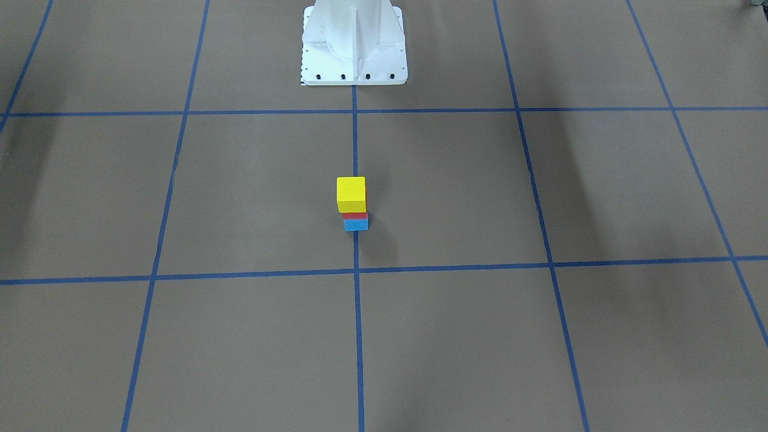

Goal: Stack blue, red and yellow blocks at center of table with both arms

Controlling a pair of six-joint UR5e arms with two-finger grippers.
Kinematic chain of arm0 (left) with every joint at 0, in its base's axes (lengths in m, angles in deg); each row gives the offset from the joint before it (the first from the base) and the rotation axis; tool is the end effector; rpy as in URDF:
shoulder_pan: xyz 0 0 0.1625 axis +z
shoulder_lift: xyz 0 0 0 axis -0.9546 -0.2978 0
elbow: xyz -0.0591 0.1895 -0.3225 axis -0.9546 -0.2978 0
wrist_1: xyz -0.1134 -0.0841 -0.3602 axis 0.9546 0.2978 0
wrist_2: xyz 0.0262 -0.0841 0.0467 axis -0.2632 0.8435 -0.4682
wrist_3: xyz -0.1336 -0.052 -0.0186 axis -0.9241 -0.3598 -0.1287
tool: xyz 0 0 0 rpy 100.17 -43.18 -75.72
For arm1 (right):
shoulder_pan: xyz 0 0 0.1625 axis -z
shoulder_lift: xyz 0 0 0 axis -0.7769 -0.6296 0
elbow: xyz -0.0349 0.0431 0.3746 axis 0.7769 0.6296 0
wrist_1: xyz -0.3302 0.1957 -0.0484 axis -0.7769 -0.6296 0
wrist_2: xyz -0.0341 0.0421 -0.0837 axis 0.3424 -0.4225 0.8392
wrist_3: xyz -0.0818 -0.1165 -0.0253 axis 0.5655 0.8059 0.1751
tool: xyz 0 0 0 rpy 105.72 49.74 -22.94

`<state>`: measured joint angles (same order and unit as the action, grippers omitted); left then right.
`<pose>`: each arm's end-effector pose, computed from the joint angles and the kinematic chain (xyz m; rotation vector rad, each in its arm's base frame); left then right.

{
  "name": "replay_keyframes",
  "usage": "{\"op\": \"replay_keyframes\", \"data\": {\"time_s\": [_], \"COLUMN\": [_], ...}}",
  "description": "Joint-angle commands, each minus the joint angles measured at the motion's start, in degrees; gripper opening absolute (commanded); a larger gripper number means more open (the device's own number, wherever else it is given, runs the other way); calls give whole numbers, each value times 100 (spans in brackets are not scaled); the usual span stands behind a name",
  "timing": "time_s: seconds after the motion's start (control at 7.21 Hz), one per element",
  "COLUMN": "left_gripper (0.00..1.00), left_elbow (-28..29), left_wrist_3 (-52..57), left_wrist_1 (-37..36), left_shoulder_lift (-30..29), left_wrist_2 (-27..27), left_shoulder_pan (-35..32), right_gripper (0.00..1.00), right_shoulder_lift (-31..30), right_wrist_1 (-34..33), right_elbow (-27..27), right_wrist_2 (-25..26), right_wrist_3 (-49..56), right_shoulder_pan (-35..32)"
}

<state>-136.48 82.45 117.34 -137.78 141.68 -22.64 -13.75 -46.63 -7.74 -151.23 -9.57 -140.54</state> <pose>-0.0710 -0.3943 0.6530 0.1479 0.7436 0.0674 0.0323 -0.4358 0.6277 0.1335 -0.7335 -0.1974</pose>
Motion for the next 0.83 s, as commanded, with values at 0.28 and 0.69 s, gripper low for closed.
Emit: {"op": "replay_keyframes", "data": {"time_s": [0.28, 0.69], "left_gripper": [100, 100], "left_elbow": [-5, -5], "left_wrist_3": [0, 0], "left_wrist_1": [-1, -1], "left_shoulder_lift": [91, 99], "left_wrist_2": [-15, -15], "left_shoulder_pan": [4, 4], "right_gripper": [100, 100], "right_shoulder_lift": [-4, -13], "right_wrist_1": [6, 6], "right_elbow": [20, 82], "right_wrist_2": [0, 0], "right_wrist_3": [22, 22], "right_shoulder_pan": [0, 0]}}
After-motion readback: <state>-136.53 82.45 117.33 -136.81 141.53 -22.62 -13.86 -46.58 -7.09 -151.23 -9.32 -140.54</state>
